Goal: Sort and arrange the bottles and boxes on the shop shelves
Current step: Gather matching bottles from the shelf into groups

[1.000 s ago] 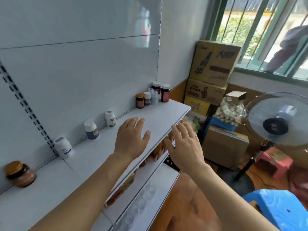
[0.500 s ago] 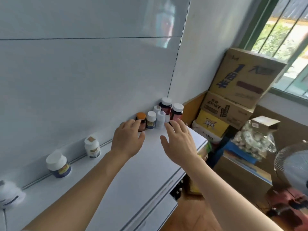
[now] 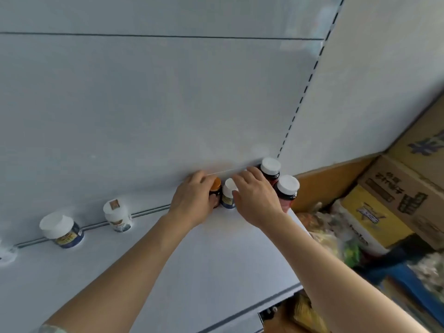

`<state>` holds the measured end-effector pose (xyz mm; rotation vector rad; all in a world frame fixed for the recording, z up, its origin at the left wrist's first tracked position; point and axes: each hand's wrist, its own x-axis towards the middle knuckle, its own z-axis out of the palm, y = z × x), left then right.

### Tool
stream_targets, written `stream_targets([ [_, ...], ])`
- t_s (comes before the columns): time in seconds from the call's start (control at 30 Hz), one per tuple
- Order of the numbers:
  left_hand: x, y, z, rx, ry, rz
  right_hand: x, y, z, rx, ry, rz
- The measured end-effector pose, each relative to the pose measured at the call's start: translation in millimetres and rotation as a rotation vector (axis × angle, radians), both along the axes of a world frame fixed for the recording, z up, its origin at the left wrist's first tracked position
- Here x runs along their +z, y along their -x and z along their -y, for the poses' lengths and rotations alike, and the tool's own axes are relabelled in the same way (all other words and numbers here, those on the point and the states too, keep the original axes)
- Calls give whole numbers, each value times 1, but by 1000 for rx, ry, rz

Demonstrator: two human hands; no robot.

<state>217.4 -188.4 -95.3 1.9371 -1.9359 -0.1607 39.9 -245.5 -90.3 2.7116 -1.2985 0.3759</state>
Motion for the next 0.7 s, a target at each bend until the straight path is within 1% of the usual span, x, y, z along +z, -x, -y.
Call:
stream_targets([
  [0.1, -5, 4, 4, 48, 34, -38, -5, 1, 15, 82, -12, 15],
  [0.27, -10, 11, 6, 105, 84, -49, -9, 2, 26, 146, -59, 77],
  [0.43, -8, 15, 5, 174, 54, -72, -9, 4, 34, 254, -96, 106],
  [0.57, -4, 10, -9, 246, 94, -220, -3, 3, 28, 366, -136, 242],
  [0.7, 9, -7, -33, 277, 129, -351, 8, -2, 16, 433, -296, 406],
])
